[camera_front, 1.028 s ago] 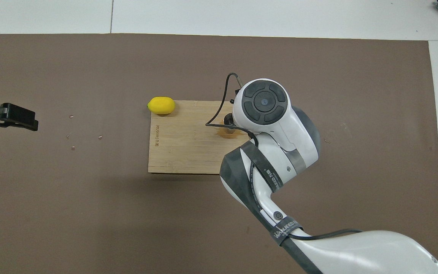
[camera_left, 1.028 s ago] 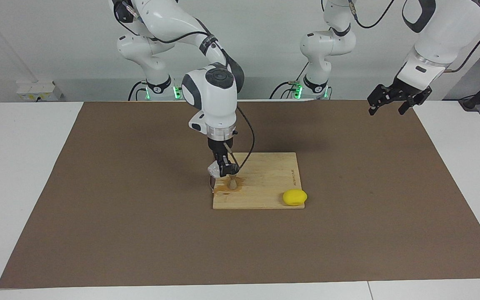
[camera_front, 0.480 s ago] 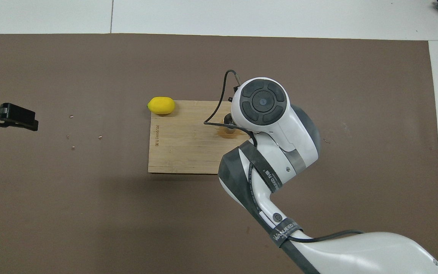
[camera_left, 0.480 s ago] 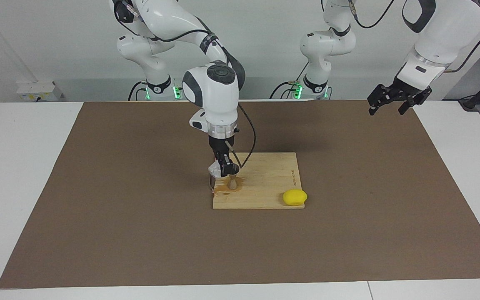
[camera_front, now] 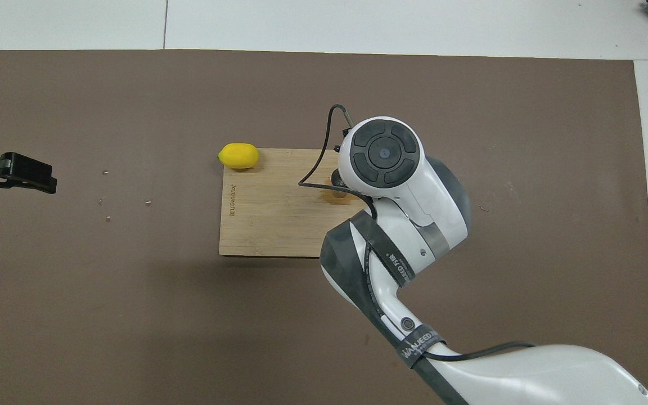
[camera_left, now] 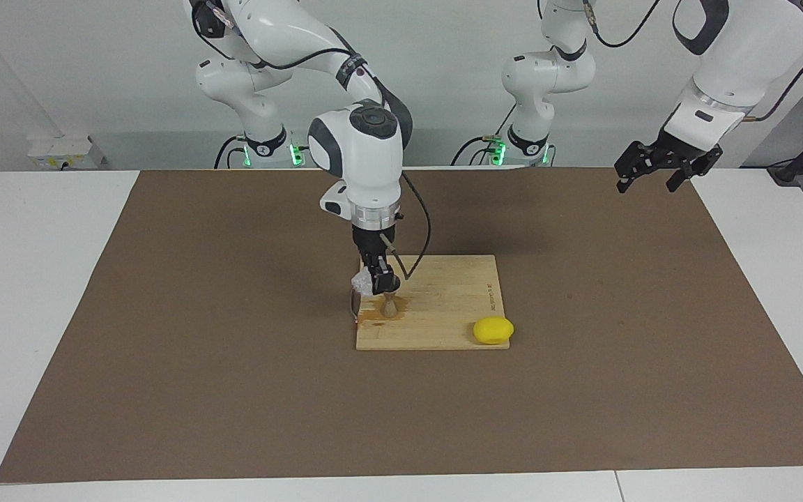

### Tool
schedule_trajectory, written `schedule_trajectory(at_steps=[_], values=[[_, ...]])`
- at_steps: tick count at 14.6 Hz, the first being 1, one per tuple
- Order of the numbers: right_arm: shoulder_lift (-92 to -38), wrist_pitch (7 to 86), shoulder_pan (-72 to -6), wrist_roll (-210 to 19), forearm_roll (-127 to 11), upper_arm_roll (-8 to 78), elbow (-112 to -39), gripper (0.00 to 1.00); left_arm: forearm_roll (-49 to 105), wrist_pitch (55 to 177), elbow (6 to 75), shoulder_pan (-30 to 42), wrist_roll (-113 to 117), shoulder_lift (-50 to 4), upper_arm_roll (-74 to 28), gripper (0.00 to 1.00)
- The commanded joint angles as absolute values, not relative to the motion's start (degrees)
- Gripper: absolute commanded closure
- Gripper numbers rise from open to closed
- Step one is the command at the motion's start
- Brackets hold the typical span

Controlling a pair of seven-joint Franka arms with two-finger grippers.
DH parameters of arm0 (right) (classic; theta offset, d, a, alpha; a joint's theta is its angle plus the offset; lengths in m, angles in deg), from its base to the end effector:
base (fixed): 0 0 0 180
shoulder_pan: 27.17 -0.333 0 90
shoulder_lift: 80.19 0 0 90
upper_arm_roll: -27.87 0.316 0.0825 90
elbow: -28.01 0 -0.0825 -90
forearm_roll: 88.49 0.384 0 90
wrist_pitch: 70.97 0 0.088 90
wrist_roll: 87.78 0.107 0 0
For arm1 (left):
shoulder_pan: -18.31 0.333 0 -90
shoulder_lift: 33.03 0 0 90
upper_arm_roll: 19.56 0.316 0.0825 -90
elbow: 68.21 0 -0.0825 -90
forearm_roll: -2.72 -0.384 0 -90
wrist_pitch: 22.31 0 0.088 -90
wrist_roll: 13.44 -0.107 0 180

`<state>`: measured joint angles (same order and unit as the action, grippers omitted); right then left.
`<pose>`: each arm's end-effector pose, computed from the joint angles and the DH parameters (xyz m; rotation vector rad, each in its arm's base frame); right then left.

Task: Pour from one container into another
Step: 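Tilt the glass cup with the right gripper to pour into the metal cup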

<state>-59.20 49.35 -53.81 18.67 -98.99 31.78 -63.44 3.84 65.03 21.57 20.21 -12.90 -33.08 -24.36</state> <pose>0.5917 0.3326 0.4353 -2.4754 1.7846 -0.2774 0.5485 -0.0300 0.6228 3.1220 -0.0651 -0.0660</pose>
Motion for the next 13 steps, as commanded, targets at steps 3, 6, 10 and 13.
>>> schedule_trajectory(at_steps=[3,6,10,13], values=[[-58.3,48.12,-53.89,20.5,-101.23,32.0,-61.72,0.93,3.25,65.23,23.29,20.86,-13.09,-34.61,-24.83,0.0],[-58.22,48.03,-53.89,20.5,-101.06,32.0,-61.64,0.93,3.25,65.23,23.29,20.86,-13.09,-34.61,-24.83,0.0],[-58.22,48.03,-53.89,20.5,-101.06,32.0,-61.64,0.93,3.25,65.23,23.29,20.86,-13.09,-34.61,-24.83,0.0],[-58.22,47.95,-53.89,20.42,-100.53,32.0,-61.64,0.93,3.25,65.23,23.29,20.86,-13.09,-34.61,-24.83,0.0]])
